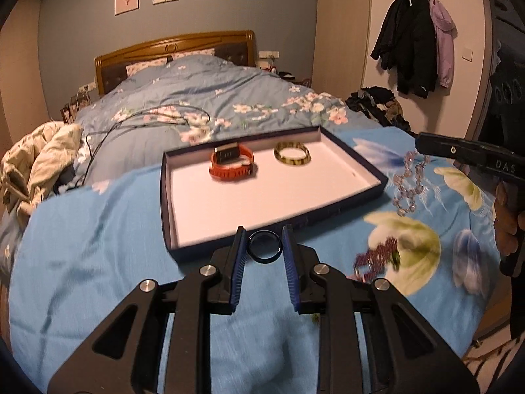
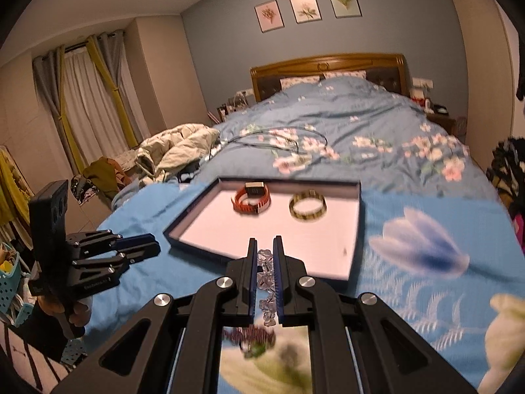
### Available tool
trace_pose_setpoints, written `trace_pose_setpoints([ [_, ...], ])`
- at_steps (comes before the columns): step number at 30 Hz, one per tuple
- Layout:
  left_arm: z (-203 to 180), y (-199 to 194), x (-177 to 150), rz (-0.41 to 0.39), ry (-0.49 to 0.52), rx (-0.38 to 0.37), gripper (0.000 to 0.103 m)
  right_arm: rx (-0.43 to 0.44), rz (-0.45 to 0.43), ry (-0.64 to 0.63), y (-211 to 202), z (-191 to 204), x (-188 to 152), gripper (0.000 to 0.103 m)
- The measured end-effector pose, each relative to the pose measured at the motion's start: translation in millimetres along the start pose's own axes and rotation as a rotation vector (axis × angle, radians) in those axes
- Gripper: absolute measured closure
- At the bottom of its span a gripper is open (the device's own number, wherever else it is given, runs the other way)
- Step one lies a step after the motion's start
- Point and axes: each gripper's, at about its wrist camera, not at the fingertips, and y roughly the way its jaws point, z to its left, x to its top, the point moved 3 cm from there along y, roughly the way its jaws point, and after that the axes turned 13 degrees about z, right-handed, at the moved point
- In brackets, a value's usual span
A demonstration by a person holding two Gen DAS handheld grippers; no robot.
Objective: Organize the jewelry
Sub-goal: 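Carry ring and crystal bracelet into the box and open both grippers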
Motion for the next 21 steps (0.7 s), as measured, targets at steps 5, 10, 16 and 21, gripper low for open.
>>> trace_pose_setpoints([
  [5, 3, 8, 25, -0.017, 0.013, 0.008, 0.081, 0.006, -0.019, -0.013, 11, 1, 24, 0.095],
  [10, 7, 23, 44, -0.013, 0.014, 0.005, 0.081, 0.013, -0.013, -0.007, 32, -3, 45, 0.095],
  [16, 11, 44, 58, 0.012, 0.021, 0.016, 0.081, 0.003, 0.013, 0.000, 61, -8, 60, 0.095],
  [21, 15, 61, 67, 0.036, 0.014, 0.021, 0.081, 0.000, 0.048, 0.011, 84, -13, 67, 0.095],
])
